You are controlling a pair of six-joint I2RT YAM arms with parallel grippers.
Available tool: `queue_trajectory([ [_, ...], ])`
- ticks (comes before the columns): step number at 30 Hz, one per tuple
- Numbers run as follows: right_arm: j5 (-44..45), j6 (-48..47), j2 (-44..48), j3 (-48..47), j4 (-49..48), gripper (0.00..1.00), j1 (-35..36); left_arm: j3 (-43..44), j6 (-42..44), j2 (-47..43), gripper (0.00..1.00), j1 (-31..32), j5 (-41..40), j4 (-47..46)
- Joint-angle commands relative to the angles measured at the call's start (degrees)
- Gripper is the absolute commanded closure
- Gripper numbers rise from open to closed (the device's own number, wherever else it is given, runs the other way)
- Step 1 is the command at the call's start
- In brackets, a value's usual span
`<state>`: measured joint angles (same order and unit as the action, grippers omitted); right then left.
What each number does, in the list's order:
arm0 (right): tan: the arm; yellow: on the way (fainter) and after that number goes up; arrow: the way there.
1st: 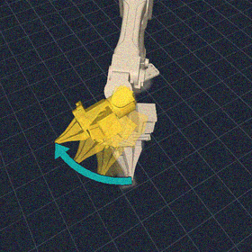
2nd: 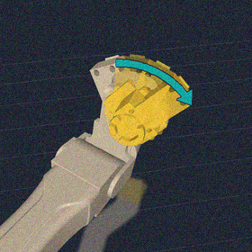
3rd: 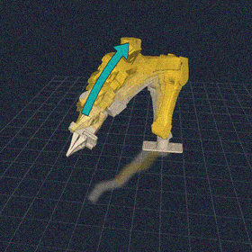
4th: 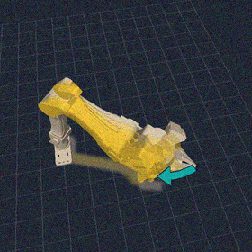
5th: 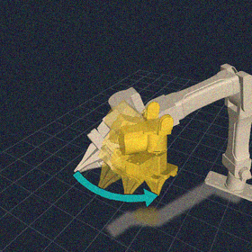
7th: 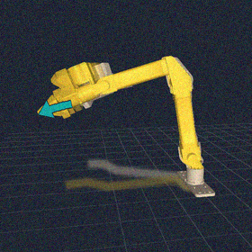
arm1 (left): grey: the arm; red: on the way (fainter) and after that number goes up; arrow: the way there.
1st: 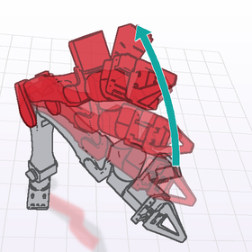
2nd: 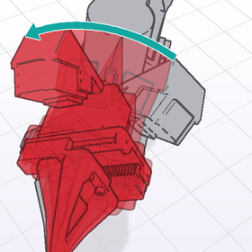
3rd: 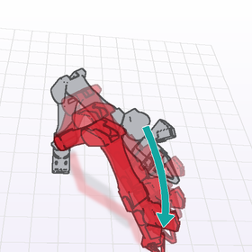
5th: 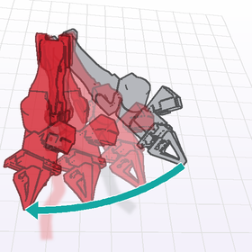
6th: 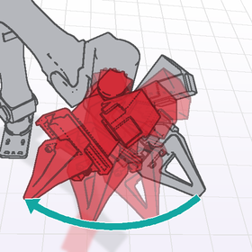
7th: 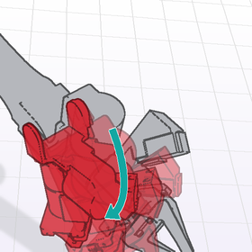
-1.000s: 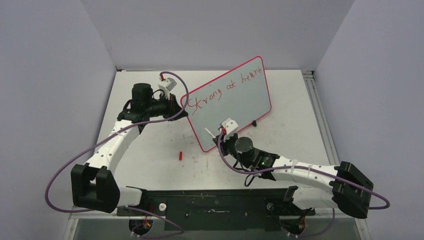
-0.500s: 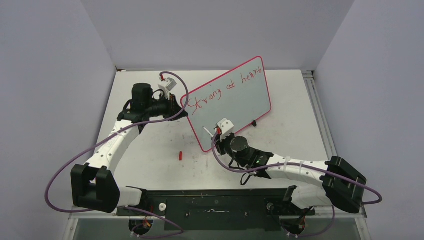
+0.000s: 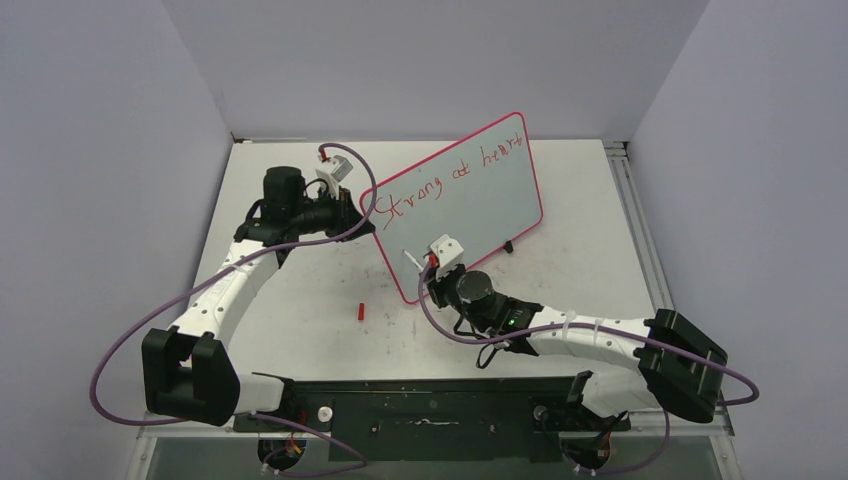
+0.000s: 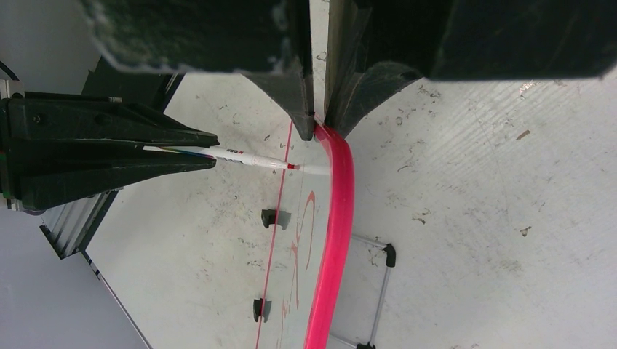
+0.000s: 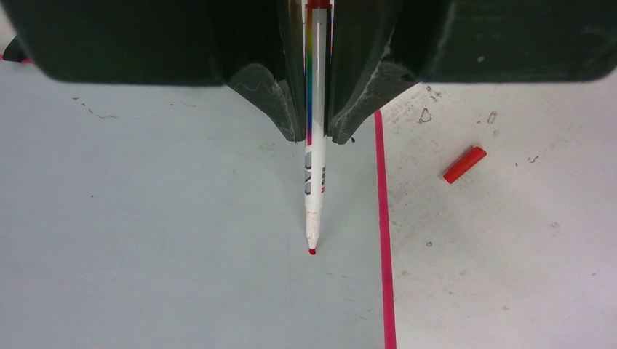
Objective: Write a sentence on the whiteboard
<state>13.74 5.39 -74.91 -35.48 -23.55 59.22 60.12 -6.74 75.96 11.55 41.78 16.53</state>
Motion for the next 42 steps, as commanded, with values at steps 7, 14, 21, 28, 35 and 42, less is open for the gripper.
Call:
queue_trajectory([
  [7, -1.01, -1.21, -0.94, -2.86, -2.63, 0.95, -0.25, 0.30, 0.59, -1.83, 1.00, 0.22, 1.48, -2.19],
  [14, -2.02, -0.80, -1.19, -1.76, -1.63, 0.95, 0.13, 0.33, 0.59, -1.87, 1.00, 0.20, 1.51, -2.12],
  [21, -1.39, -0.34, -0.71, -0.36, -0.78, 0.95, 0.63, 0.30, 0.59, -1.77, 1.00, 0.21, 1.53, -2.12],
  [28, -0.88, 0.11, -0.07, 0.46, -0.36, 0.95, 0.92, 0.27, 0.59, -1.77, 1.00, 0.23, 1.54, -2.20],
  [35, 0.51, 0.63, 0.58, 1.60, -0.05, 0.95, 1.69, 0.35, 0.59, -1.71, 1.00, 0.19, 1.52, -2.16],
  [42, 3.90, 0.98, 1.60, 2.21, -0.25, 0.95, 1.79, 0.27, 0.56, -1.73, 1.00, 0.22, 1.47, -2.13],
])
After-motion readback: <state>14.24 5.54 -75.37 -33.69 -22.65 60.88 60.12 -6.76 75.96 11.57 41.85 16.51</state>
